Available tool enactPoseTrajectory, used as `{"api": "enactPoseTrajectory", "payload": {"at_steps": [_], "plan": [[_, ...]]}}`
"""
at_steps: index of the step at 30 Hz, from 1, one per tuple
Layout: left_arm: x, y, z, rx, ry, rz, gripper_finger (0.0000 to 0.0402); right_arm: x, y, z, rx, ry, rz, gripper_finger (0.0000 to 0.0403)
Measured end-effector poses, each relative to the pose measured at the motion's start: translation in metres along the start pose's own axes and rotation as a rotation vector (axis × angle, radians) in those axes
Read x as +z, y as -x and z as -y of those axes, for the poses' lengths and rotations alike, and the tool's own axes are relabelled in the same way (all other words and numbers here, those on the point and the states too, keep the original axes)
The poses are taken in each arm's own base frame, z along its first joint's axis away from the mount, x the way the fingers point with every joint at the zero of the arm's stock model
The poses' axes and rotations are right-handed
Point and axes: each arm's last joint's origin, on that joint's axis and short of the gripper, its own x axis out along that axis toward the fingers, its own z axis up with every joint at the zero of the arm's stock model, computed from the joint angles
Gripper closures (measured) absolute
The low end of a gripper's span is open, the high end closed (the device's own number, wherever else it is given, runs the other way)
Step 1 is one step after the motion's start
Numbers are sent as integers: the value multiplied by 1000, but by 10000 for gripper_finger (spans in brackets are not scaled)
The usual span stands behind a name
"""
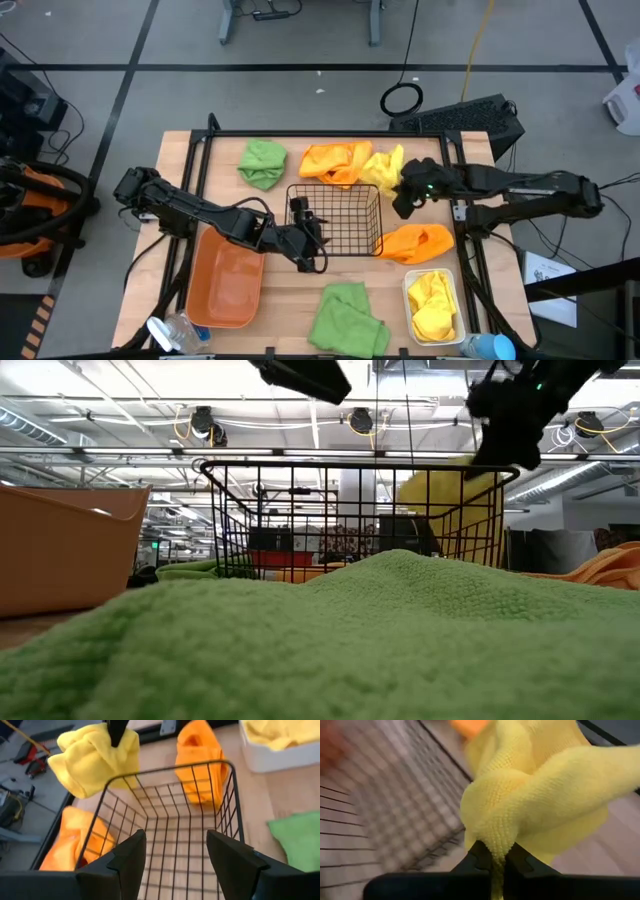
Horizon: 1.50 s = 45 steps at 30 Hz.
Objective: Sort microfiber towel by color & place in baskets
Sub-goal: Put the yellow microfiber cloth into the white bin
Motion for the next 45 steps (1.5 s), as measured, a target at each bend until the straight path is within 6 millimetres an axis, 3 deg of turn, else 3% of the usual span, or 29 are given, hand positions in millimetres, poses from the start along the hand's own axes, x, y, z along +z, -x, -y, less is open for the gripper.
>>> {"api": "enactPoseTrajectory", "payload": {"at_steps": [7,15,22,26,30,34,39,45], "plan": [[9,-1,0,2,7,82,188,6,29,-21,220,-33,199,402],[10,-3,4,-79,39,100,188,14,43,-42,397,-26,351,403],[4,-23,6,-107,24,164,188,30,68,-58,422,8,441,402],[1,-31,-1,-237,89,312,188,41,87,-73,461,57,482,402],[-3,-36,-10,-244,133,336,184,47,102,-91,485,108,515,401],[-5,-42,-18,-256,193,322,164,52,114,-112,495,162,539,400],[-5,-42,-11,-372,215,326,124,54,128,-143,557,239,547,400],[1,-32,1,-435,204,378,87,40,139,-176,648,316,513,399]]}}
